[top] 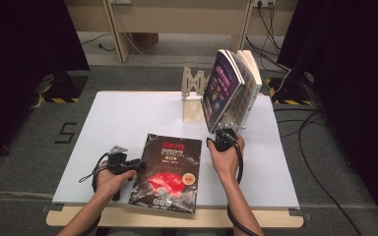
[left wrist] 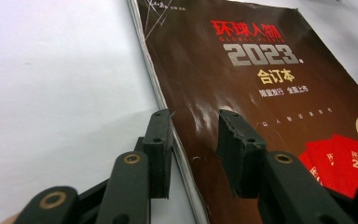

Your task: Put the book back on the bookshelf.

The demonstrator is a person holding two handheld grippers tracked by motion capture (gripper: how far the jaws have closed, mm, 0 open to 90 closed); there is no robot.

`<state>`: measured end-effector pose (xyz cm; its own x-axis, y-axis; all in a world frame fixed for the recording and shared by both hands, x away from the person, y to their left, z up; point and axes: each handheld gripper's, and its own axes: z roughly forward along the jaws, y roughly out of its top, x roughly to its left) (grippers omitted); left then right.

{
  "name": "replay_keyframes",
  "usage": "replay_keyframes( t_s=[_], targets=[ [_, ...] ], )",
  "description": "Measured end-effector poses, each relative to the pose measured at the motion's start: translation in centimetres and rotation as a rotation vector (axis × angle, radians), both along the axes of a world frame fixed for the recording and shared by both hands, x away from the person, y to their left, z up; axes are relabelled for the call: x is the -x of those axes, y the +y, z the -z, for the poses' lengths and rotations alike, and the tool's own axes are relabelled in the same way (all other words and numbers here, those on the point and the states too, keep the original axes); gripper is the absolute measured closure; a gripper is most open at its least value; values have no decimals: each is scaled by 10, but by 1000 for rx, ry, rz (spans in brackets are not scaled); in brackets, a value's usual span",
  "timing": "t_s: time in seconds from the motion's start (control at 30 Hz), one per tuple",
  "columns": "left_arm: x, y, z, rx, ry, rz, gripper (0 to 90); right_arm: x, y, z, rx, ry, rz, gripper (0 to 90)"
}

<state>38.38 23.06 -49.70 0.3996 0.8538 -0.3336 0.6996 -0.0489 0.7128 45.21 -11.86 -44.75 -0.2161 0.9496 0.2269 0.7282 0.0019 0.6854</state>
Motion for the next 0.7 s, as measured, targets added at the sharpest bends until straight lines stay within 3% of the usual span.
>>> replay_keyframes(
  t_s=[0.2, 0.3, 0.5, 0.7],
  targets=[
    [4, -12, 1, -7, -15, 41, 646, -8, -4, 6, -36, 40, -6, 605],
    [5, -18, 1, -13, -23, 51, 645, -14, -5, 11, -73, 101, -14, 592],
    [7, -28, 1, -3, -24, 82, 639, -26, -7, 19, -103, 152, -20, 574],
    [7, -28, 1, 14, -17, 89, 614, -31, -9, 25, -94, 171, -6, 568]
  ],
)
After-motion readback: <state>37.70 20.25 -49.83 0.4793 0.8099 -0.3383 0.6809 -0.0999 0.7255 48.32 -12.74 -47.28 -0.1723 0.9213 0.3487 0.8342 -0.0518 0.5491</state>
